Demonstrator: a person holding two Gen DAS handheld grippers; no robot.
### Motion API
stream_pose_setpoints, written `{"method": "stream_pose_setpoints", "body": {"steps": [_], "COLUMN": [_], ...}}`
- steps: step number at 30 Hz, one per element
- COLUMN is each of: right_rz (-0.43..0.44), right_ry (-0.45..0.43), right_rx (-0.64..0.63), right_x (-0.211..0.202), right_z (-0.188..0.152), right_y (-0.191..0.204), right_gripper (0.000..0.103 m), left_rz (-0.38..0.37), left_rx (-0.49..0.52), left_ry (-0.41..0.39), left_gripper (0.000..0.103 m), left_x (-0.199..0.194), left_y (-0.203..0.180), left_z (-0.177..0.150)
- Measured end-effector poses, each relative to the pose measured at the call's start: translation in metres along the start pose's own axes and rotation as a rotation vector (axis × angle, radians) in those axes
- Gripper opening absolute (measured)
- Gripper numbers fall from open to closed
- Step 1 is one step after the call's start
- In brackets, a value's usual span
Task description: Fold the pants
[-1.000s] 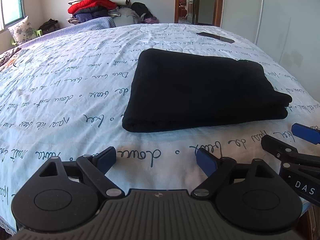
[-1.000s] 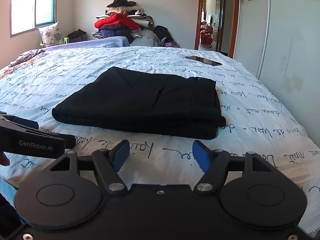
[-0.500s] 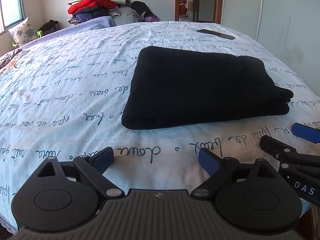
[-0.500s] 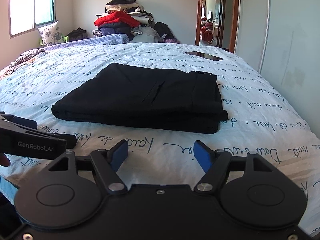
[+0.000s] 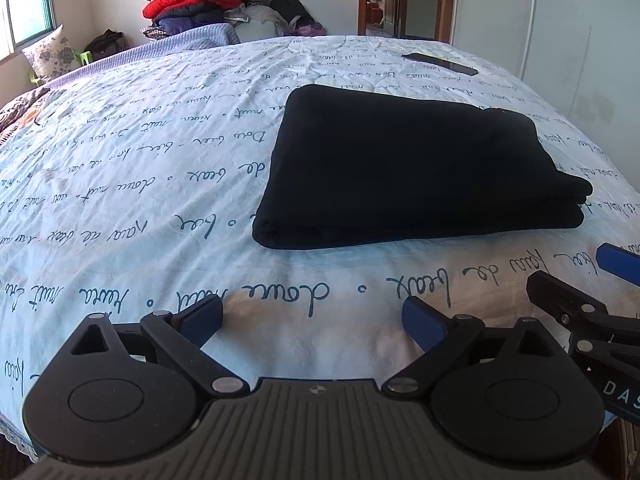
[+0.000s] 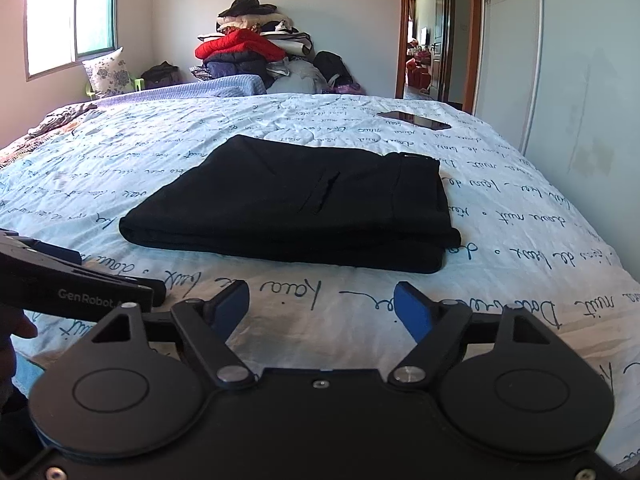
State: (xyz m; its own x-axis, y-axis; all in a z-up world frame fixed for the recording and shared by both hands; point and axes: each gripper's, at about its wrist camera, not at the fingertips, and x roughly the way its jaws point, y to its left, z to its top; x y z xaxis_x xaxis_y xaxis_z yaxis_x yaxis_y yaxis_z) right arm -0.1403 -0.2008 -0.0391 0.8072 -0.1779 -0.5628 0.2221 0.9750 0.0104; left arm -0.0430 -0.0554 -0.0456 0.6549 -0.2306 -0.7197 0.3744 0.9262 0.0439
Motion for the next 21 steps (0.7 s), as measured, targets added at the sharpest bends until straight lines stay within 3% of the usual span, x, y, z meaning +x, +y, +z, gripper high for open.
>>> {"method": "stream_pose_setpoints", "body": {"steps": [21], "right_rz": [0.016], "right_ry": [0.004], "right_rx": [-0.028], "right_x": [-0.002], "right_z": [-0.001], "right_y": [0.006], "right_gripper": [0.080], "left_rz": [0.014], "left_rx": [-0.040], "left_ry": [0.010], "left_gripper": [0.099], "left_x": [-0.003], "left_y": [0.015], "left_z": [0.001]}}
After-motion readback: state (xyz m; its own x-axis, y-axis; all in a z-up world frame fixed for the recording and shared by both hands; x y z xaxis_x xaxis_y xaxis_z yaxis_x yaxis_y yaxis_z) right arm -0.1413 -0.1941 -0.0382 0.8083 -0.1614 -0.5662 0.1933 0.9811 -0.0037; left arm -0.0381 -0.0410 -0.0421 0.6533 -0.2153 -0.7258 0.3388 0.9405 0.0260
